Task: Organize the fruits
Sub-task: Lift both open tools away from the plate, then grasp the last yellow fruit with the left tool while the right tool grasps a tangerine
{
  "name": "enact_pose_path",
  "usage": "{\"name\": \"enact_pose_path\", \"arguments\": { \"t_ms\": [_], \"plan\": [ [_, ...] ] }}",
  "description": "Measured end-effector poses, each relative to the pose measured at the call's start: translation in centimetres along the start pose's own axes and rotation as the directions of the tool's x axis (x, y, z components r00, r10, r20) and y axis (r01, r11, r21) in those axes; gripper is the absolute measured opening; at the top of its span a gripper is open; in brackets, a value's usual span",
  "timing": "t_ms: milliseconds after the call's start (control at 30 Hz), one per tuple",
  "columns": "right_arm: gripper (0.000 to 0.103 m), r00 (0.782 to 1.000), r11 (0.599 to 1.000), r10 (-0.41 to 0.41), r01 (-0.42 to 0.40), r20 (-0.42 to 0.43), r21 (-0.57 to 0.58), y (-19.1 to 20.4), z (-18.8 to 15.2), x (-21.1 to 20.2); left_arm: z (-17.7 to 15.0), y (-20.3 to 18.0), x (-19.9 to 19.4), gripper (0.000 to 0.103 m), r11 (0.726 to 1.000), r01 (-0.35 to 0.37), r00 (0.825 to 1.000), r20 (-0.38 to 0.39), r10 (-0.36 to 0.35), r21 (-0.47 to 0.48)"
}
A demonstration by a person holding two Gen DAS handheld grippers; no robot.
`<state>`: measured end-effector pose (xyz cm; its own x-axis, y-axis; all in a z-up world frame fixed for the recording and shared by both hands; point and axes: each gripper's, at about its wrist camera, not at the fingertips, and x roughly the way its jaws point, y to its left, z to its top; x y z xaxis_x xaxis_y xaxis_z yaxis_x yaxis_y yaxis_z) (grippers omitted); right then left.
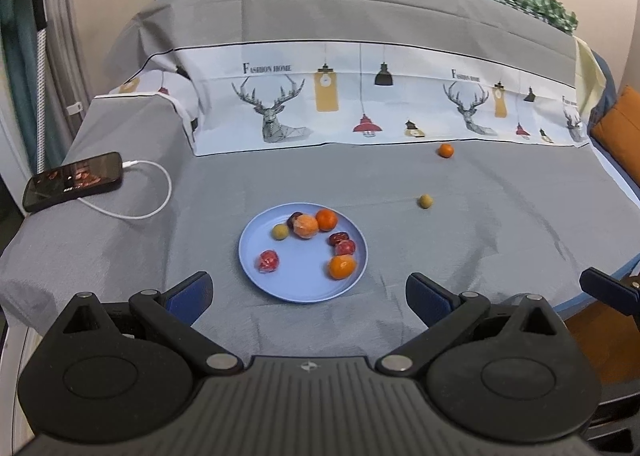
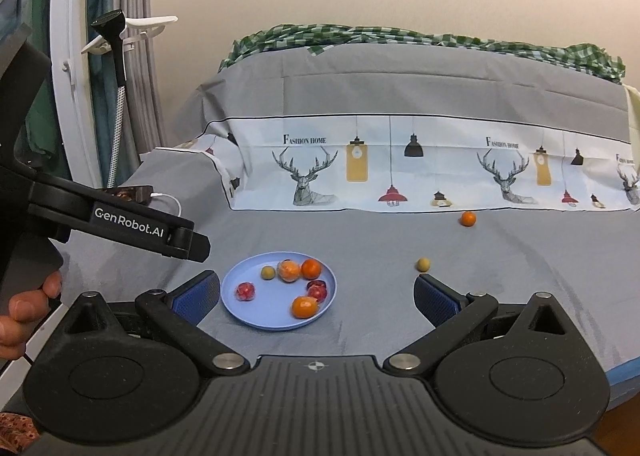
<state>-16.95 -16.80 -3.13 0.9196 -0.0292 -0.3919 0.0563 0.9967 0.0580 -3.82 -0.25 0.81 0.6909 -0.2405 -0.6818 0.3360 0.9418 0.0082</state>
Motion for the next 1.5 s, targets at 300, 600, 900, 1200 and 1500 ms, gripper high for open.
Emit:
{"name": "enact_pose_path", "arguments": {
  "t_ms": [300, 600, 900, 1200, 1500],
  "plan": [
    [0.102, 0.998, 0.998, 0.049, -0.047, -0.046, 0.032, -0.2, -0.2, 1.7, 0.1, 1.6, 0.2, 0.103, 0.998, -0.045, 0.999, -0.005, 0.045, -0.043],
    [0.102, 0.992, 0.992, 0.083, -0.075, -0.091, 0.098, -1.2, -0.5, 4.1, 0.5, 2.2, 2.2, 0.103, 0.993, -0.097, 0.994, -0.06, 0.093, -0.061],
    [0.102, 0.998, 0.97, -0.005, 0.019, -0.06, 0.24, -6.5, -0.2, 5.4, 3.5, 0.4, 6.2, 0.103, 0.995, -0.064, 0.994, -0.099, 0.056, -0.08],
    [0.102, 0.981, 0.932, -0.175, 0.192, -0.083, 0.307, -14.7, 0.7, 8.8, 8.0, -5.2, 12.5, 0.103, 0.999, 0.045, 0.993, -0.105, -0.046, -0.016],
    [0.102, 0.96, 0.916, -0.251, 0.277, -0.124, 0.289, -24.2, 2.9, 18.6, 10.9, -13.9, 24.8, 0.103, 0.972, 0.187, 0.973, -0.166, -0.163, 0.141]
  ]
}}
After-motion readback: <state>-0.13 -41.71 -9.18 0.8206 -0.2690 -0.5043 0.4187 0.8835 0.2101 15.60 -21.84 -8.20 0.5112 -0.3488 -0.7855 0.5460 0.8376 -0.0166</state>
